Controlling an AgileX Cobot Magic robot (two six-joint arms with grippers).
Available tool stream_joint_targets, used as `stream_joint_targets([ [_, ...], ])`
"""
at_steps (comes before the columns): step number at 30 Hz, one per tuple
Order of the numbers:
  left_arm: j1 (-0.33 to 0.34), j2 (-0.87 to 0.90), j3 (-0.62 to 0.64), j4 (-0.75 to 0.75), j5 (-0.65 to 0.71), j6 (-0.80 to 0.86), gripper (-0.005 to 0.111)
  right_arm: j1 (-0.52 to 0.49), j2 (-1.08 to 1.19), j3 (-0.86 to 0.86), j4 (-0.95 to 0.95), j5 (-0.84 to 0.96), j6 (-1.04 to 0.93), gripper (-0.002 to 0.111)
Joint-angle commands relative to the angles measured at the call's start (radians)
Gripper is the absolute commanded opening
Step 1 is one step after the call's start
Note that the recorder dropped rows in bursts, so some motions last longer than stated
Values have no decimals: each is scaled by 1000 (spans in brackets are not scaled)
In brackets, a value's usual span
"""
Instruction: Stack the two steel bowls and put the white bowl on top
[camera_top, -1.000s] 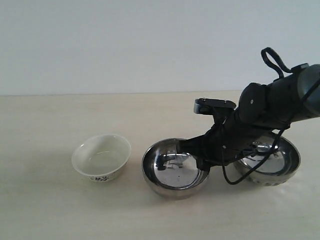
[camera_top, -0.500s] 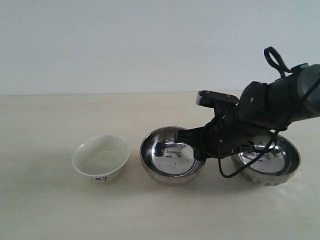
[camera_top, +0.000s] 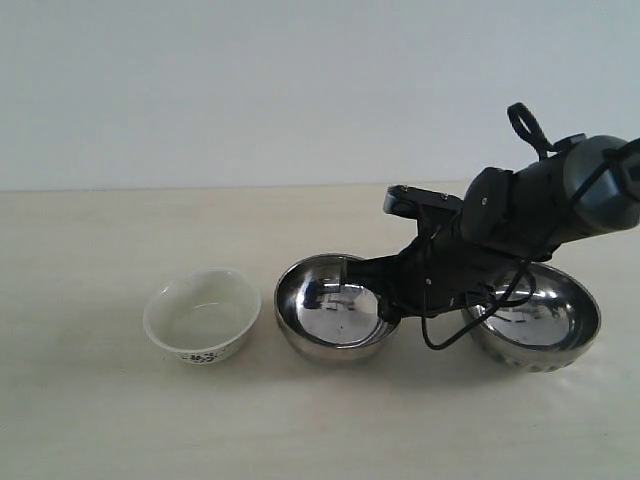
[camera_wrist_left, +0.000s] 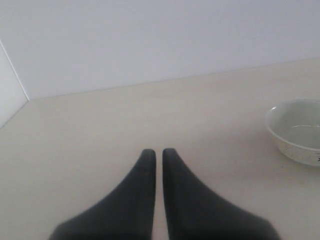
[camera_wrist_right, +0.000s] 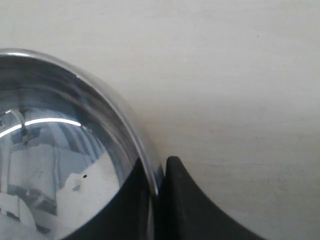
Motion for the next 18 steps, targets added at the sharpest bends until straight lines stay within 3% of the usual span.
stream_joint_targets([
  [1, 2, -4, 3, -7, -7, -10, 4, -2, 7, 0, -12, 13, -1, 8],
  [7, 2, -4, 3, -7, -7, -10, 4, -2, 4, 0, -12, 24, -8, 43],
  [18, 2, -4, 3, -7, -7, -10, 4, -2, -193, 0, -98, 95, -9, 43],
])
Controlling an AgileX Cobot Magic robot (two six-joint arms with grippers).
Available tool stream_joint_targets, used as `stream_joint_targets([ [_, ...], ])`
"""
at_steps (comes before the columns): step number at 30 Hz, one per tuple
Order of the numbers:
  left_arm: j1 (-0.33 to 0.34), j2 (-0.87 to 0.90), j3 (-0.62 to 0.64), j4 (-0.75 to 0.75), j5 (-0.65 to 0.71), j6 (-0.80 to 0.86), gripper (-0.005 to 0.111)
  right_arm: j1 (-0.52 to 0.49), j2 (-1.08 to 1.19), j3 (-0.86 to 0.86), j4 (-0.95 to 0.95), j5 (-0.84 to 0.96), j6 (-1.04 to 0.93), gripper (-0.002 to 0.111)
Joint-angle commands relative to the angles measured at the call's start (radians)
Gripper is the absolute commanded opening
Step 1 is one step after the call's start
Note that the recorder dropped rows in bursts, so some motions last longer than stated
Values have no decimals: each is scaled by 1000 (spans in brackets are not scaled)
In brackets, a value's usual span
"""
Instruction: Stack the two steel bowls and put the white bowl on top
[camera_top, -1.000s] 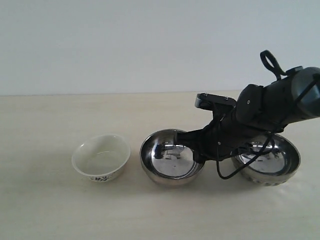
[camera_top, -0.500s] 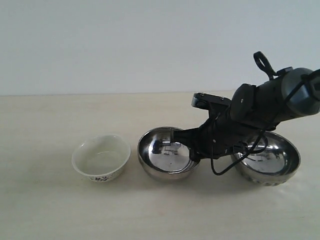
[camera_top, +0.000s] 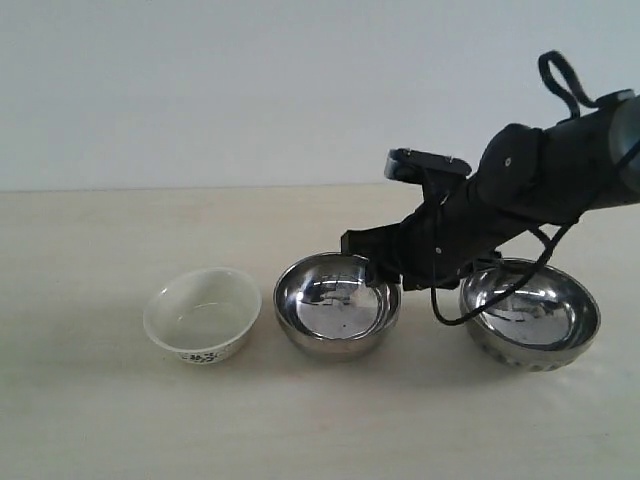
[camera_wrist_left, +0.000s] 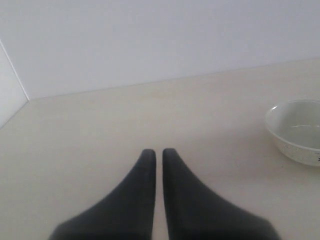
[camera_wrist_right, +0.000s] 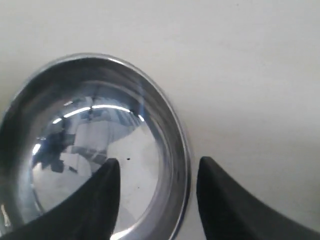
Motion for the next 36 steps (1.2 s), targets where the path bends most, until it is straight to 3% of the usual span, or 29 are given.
stream_joint_targets([
  [1, 2, -4, 3, -7, -7, -10, 4, -9, -107, 0, -108, 41, 26, 43],
  [8, 2, -4, 3, -7, -7, -10, 4, -139, -246, 11, -199, 193, 2, 43],
  [17, 2, -4, 3, -7, -7, -10, 4, -385, -323, 143, -218, 210, -35, 43],
  [36, 2, -4, 3, -7, -7, -10, 4, -422, -291, 187, -252, 178, -28, 43],
])
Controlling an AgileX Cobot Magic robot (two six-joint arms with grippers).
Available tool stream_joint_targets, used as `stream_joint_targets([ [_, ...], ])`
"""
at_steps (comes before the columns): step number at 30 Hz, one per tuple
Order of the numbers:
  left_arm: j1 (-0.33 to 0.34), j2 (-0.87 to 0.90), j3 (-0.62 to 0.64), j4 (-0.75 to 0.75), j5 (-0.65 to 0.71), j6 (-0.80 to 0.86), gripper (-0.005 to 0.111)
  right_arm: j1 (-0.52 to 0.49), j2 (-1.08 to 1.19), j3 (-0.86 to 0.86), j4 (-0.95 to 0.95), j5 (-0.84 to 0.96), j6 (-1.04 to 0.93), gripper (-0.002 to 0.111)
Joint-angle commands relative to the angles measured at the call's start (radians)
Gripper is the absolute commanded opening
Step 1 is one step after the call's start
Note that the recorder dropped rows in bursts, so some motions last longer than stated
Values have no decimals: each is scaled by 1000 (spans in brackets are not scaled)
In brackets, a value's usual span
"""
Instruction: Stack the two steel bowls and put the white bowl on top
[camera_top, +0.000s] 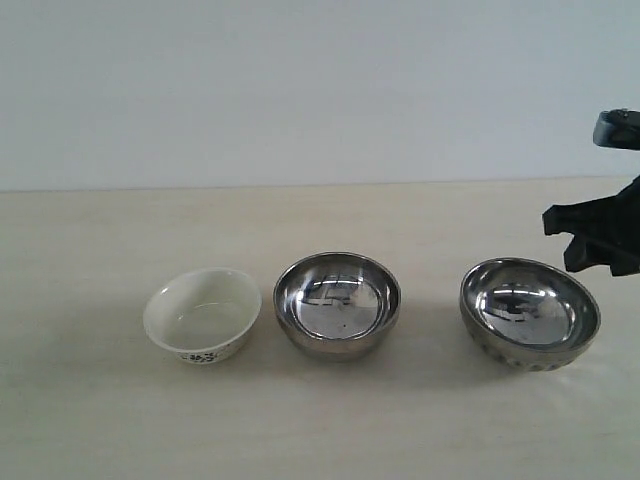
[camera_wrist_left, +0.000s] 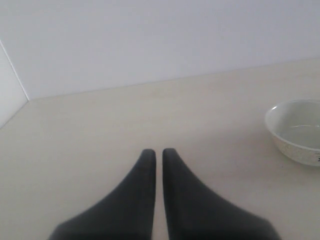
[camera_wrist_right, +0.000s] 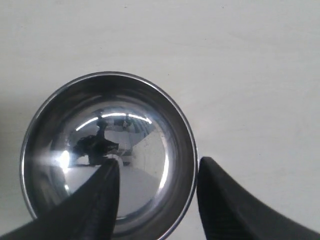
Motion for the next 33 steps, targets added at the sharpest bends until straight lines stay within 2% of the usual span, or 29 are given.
stream_joint_targets([
  [1, 2, -4, 3, -7, -7, -10, 4, -4, 41, 3, -10, 2, -3, 43],
  [14, 2, -4, 3, -7, -7, -10, 4, -4, 199, 3, -33, -76, 3, 41],
  [15, 2, -4, 3, -7, -7, -10, 4, -4, 209, 3, -33, -80, 3, 37],
  [16, 2, -4, 3, -7, -7, -10, 4, -4, 220, 3, -27, -91, 5, 24],
  [17, 2, -4, 3, -7, -7, -10, 4, -4, 220, 3, -25, -93, 5, 17],
  [18, 2, -4, 3, -7, -7, -10, 4, -3, 218, 3, -25, -94, 5, 0],
  [28, 2, -4, 3, -7, -7, -10, 4, -3, 201, -21, 17, -41, 12, 0],
  [33, 2, -4, 3, -7, -7, -10, 4, -3, 117, -32, 65, -8, -9, 0],
])
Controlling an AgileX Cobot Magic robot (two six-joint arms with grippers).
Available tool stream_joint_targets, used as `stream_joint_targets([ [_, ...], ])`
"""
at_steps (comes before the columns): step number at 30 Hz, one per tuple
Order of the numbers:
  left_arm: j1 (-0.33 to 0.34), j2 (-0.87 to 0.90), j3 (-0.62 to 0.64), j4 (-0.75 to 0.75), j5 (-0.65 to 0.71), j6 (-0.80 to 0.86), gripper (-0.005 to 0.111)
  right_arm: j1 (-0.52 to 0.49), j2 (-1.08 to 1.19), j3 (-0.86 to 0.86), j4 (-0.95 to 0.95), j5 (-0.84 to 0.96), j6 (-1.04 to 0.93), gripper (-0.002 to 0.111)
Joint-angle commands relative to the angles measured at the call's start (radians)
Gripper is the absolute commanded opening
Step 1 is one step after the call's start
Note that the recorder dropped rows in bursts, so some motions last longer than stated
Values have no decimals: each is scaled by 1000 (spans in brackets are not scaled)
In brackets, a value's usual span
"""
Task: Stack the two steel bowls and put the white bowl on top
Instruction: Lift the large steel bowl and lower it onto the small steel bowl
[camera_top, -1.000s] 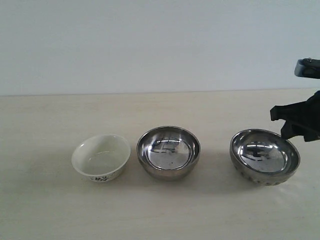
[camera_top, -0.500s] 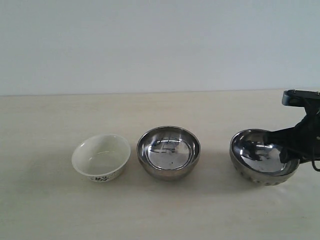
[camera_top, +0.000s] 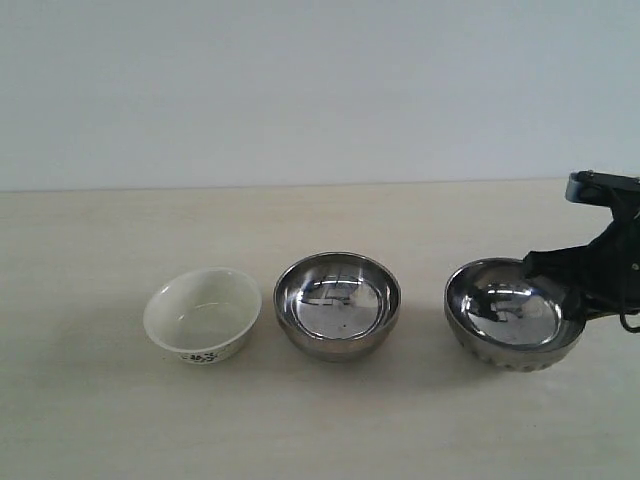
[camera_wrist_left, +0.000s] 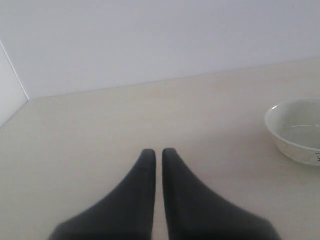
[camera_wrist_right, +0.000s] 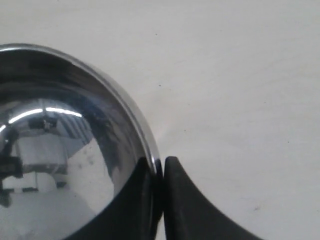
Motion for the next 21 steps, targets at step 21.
stream_joint_targets([
  [21, 2, -4, 3, -7, -7, -10, 4, 297, -119, -294, 50, 207, 119, 0],
])
